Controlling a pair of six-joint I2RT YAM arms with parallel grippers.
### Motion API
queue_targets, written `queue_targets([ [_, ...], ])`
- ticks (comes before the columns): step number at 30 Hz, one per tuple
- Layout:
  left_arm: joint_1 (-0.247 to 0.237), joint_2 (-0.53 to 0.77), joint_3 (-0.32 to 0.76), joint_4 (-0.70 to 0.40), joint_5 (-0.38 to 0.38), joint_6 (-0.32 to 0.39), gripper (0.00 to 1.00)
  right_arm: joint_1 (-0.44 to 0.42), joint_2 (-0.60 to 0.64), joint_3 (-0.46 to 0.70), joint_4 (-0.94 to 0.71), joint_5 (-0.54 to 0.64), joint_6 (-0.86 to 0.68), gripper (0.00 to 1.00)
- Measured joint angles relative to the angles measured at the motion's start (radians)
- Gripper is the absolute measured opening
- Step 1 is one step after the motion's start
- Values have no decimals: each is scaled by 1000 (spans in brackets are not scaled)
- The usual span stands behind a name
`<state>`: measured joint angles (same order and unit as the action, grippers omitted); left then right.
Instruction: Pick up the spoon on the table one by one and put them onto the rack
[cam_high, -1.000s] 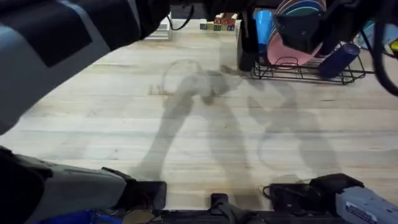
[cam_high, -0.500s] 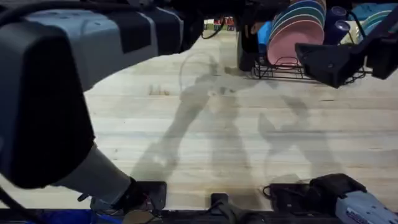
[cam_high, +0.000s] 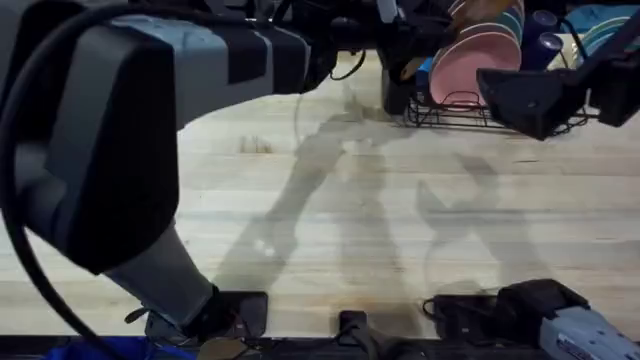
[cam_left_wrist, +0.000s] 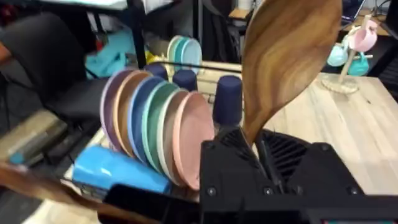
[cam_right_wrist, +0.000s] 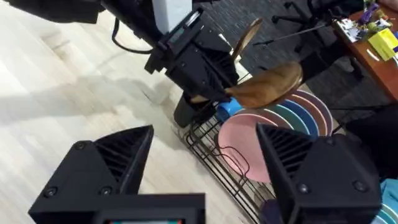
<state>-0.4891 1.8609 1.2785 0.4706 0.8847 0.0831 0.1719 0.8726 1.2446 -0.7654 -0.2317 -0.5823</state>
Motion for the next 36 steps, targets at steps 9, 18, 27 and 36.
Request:
queue_targets([
  [9,14,0,0,-259,-133,11,44,0,0,0,0,0,0,993],
  [18,23,0,0,-309,-189,13,406,0,0,0,1,0,0,993],
  [27,25,0,0,-335,-197,11,993,0,0,0,1,0,0,993],
  [36,40,-7,0,-443,-294,11,995,0,0,0,1,0,-5,993],
])
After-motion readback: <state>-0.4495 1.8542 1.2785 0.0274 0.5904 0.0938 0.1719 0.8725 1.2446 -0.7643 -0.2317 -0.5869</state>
